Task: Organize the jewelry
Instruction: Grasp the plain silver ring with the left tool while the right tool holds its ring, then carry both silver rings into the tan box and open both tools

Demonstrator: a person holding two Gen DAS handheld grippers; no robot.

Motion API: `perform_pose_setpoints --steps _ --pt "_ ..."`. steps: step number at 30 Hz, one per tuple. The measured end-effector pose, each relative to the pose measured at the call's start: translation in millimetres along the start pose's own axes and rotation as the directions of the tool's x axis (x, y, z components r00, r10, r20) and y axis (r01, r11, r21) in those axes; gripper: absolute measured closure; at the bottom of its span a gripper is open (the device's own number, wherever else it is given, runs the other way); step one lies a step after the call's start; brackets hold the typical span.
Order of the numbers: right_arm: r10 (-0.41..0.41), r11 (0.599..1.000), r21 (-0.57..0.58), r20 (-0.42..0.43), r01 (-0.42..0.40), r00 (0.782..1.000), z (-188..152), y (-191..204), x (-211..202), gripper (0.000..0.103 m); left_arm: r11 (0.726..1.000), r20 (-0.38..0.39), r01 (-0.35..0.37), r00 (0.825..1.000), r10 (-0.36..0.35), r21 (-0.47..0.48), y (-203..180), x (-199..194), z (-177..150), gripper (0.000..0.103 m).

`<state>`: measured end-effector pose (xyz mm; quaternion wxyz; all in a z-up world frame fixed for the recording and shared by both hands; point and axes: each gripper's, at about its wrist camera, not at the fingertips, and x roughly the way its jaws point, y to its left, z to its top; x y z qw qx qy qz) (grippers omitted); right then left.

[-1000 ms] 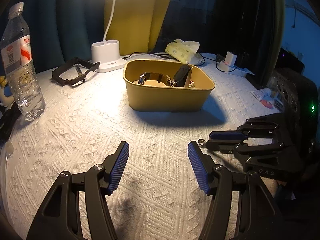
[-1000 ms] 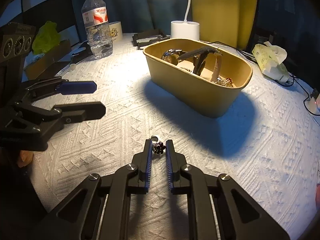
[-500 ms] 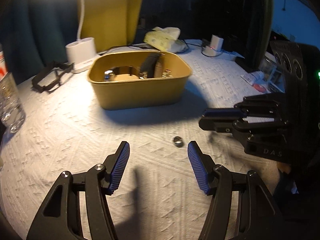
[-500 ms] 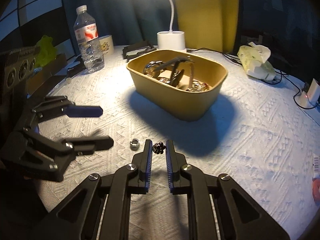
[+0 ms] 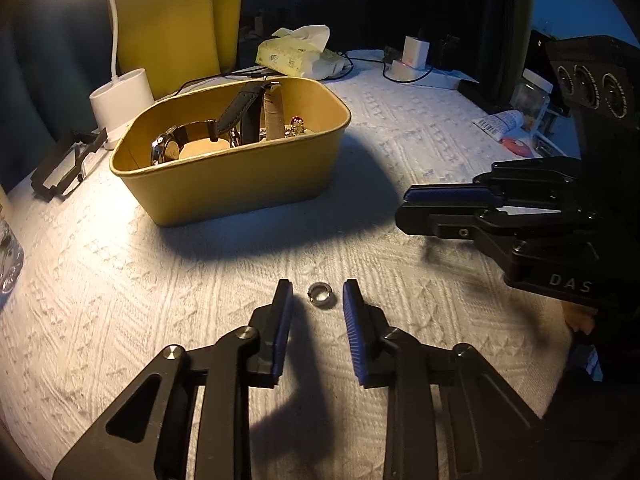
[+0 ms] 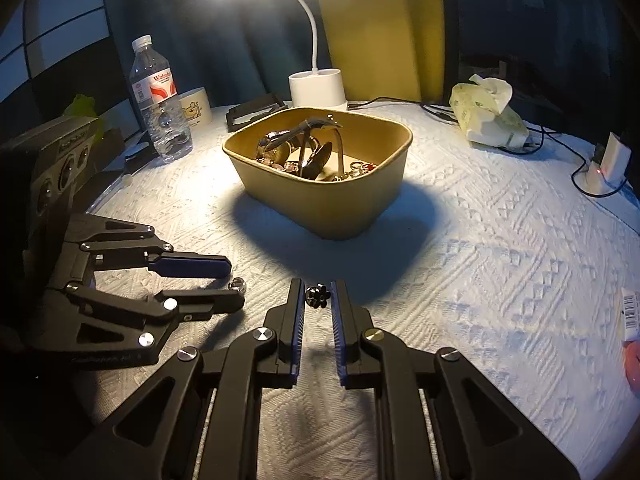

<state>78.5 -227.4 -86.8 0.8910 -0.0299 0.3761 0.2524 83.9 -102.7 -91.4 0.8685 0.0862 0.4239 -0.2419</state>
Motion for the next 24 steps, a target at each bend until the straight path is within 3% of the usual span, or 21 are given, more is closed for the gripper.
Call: perform_pose_setpoints --steps 3,12,24 --pt "0.007 1.0 0.009 0.005 -0.007 1.0 0.4 -2.7 -1.3 0.091 1.0 -0.002 -0.01 1.0 0.01 0.013 -2.4 2.6 2.7 0.089" --pt "0.011 1.0 0.016 0.016 -0.011 1.0 2.0 -6.5 -3.5 0.09 1.0 0.011 0.003 1.0 -0.003 0.017 -7.0 0.8 6.8 0.089" --pt "-0.004 1.0 -0.021 0.073 0.006 0.997 25.4 -0.6 -8.3 0.09 1.0 0.113 -0.02 0.993 0.022 -0.018 9.7 -23.8 20.7 0.088"
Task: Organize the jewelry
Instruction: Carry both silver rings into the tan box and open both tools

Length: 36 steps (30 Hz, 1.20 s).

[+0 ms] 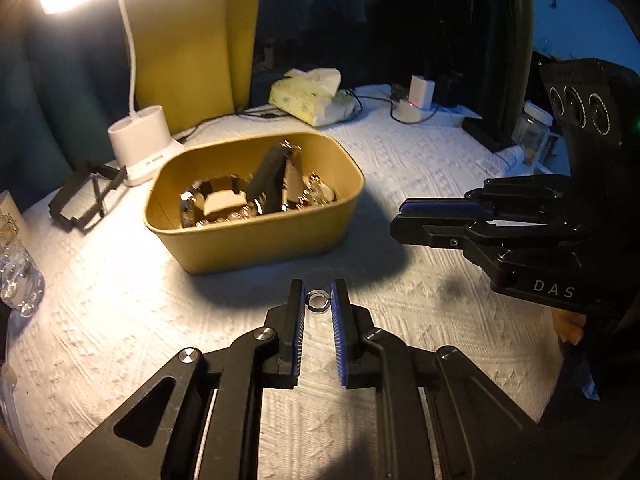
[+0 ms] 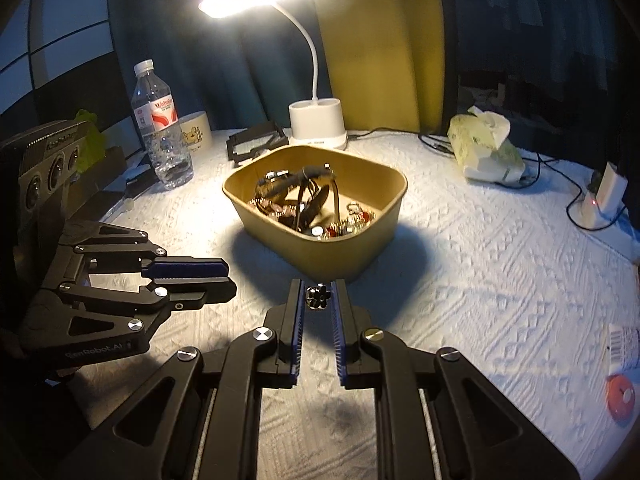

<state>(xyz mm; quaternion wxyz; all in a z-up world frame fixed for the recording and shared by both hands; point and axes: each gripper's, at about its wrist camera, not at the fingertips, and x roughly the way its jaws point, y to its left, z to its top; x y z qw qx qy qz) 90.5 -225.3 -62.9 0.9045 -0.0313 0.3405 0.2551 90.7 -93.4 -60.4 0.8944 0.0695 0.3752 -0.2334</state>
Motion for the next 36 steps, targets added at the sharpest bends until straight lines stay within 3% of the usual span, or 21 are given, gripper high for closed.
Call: perform_pose_setpoints --steps 19,36 --pt "-0.01 1.0 -0.002 0.066 0.01 0.998 33.2 -6.2 7.4 0.09 0.996 0.128 -0.084 0.988 0.086 -0.024 43.5 -10.4 32.1 0.088" --pt "-0.004 1.0 -0.011 0.035 0.004 0.999 41.8 -2.9 28.9 0.09 0.994 0.088 -0.07 0.993 0.078 -0.086 67.8 10.5 34.1 0.088"
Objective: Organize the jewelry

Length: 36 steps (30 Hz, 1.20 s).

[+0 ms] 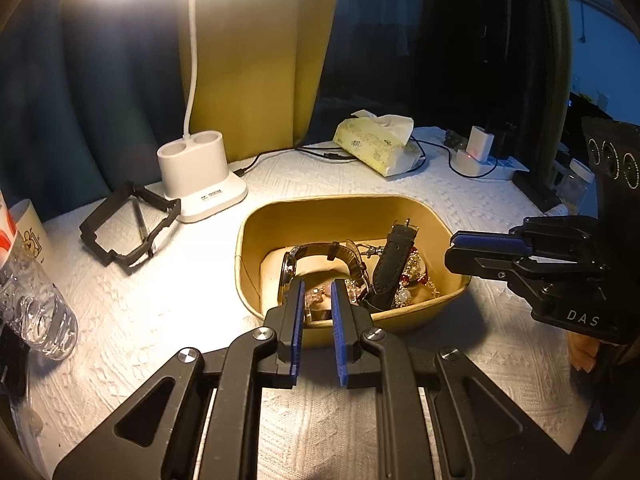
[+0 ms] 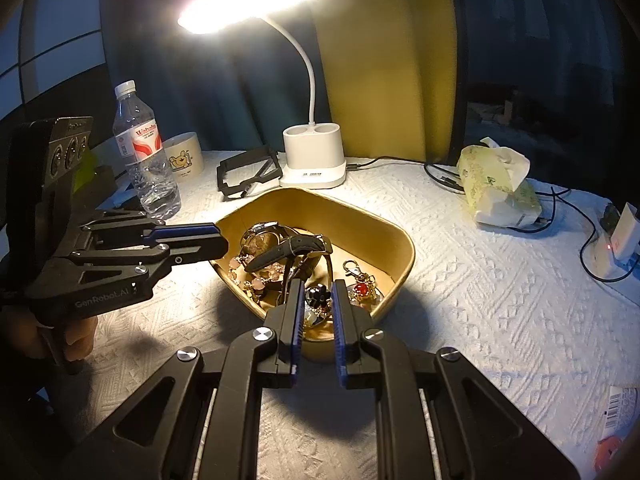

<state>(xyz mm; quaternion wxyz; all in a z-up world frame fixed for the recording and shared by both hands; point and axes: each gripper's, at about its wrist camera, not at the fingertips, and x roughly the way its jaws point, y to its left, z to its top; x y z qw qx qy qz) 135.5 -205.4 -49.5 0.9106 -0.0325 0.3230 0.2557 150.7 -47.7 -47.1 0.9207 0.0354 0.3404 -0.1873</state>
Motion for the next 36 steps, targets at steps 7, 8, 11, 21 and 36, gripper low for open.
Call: perform_pose_setpoints --steps 7,8,11,21,36 --pt "-0.025 1.0 -0.017 -0.028 0.024 0.999 0.2 5.0 6.0 0.09 1.0 -0.003 -0.018 1.0 0.018 -0.016 3.6 -1.6 -2.4 0.088" --pt "-0.031 0.999 -0.018 -0.031 0.03 0.999 0.1 5.8 6.7 0.09 1.0 0.0 -0.02 1.0 0.02 -0.021 4.5 -2.8 -2.8 0.088" --pt "-0.034 0.999 -0.019 -0.041 0.033 0.999 -0.8 6.7 8.3 0.09 0.999 0.002 -0.021 1.0 0.021 -0.027 5.6 -5.6 -3.5 0.08" --pt "-0.037 0.999 -0.01 -0.024 0.037 0.999 -2.2 11.8 -0.4 0.042 0.994 0.021 -0.05 0.998 0.053 -0.095 15.4 -21.2 -10.4 0.057" --pt "-0.106 0.994 0.027 -0.025 0.106 0.994 -9.7 18.3 -23.5 0.038 0.975 0.058 -0.123 0.989 0.136 -0.186 25.7 -55.3 -32.3 0.032"
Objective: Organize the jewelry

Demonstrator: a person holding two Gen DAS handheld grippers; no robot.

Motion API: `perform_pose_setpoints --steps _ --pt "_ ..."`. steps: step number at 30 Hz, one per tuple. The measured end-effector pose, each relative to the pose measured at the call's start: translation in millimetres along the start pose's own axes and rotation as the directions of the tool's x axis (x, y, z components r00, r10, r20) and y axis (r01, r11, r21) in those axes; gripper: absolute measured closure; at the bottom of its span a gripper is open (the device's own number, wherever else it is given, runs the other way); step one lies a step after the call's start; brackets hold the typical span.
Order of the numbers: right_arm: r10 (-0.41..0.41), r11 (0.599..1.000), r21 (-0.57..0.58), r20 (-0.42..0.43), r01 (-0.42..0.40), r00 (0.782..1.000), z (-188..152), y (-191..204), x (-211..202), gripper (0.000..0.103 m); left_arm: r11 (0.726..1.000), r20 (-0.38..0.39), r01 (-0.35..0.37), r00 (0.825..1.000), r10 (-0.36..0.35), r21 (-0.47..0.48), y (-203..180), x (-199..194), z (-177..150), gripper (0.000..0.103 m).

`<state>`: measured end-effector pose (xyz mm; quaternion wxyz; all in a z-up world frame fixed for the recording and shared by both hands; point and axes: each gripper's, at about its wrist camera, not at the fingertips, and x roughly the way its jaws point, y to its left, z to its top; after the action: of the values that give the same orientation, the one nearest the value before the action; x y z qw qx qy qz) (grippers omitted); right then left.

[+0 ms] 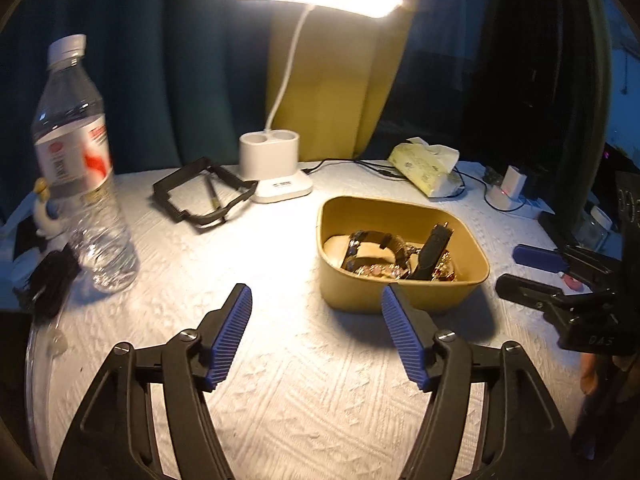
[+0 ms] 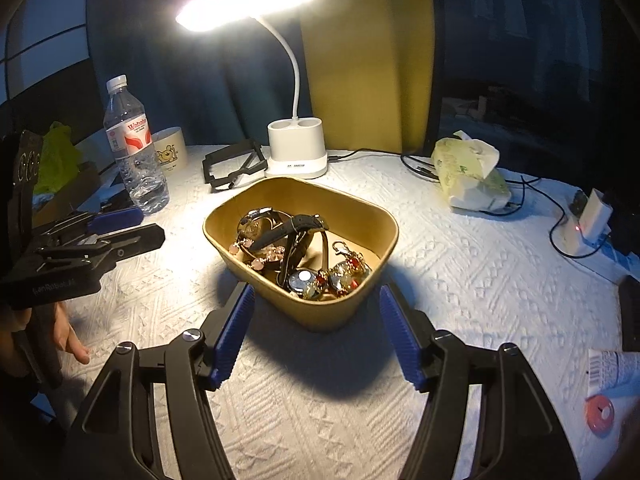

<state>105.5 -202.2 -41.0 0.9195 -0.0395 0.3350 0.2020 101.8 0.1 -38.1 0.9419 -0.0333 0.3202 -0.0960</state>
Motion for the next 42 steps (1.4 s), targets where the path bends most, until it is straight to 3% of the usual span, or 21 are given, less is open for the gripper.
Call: perform_pose_setpoints --steps 5,8,17,21,27,34,42 --pt "-0.005 1.0 0.015 0.009 0.005 1.0 -5.9 0.8 -12.7 0.038 1.0 0.003 -0.01 1.0 0.01 0.003 -3.1 -11.2 -8.8 0.03" --pt "-0.009 1.0 0.017 0.016 0.009 1.0 -9.4 2.4 -20.3 0.038 1.0 -0.024 0.02 1.0 -0.02 0.002 -7.8 -15.5 -14.3 0.03" --pt "-0.026 0.999 0.027 0.048 0.025 0.998 -20.9 6.5 -49.4 0.038 0.996 -0.045 0.03 0.999 -0.026 0.081 -35.8 -35.4 -27.1 0.03" --pt "-0.037 0.999 0.03 0.068 0.035 0.997 -25.1 7.8 -63.8 0.038 0.993 -0.026 0.04 0.999 -0.038 0.11 -45.4 -47.8 -27.7 0.03" --pt "-0.054 0.998 0.043 0.106 0.05 0.993 -28.4 8.7 -84.9 0.038 0.991 0.056 -0.022 0.998 0.015 0.13 -55.4 -71.8 -24.2 0.03" --pt "-0.065 0.997 0.043 0.143 0.06 0.987 -30.5 11.6 -103.5 0.038 0.992 0.135 -0.033 0.991 0.016 0.122 -56.7 -94.7 -20.8 0.03" --pt "-0.072 0.997 0.041 0.153 0.066 0.986 -32.4 14.9 -110.1 0.038 0.992 0.162 -0.065 0.986 0.047 0.109 -54.4 -103.8 -21.5 0.03"
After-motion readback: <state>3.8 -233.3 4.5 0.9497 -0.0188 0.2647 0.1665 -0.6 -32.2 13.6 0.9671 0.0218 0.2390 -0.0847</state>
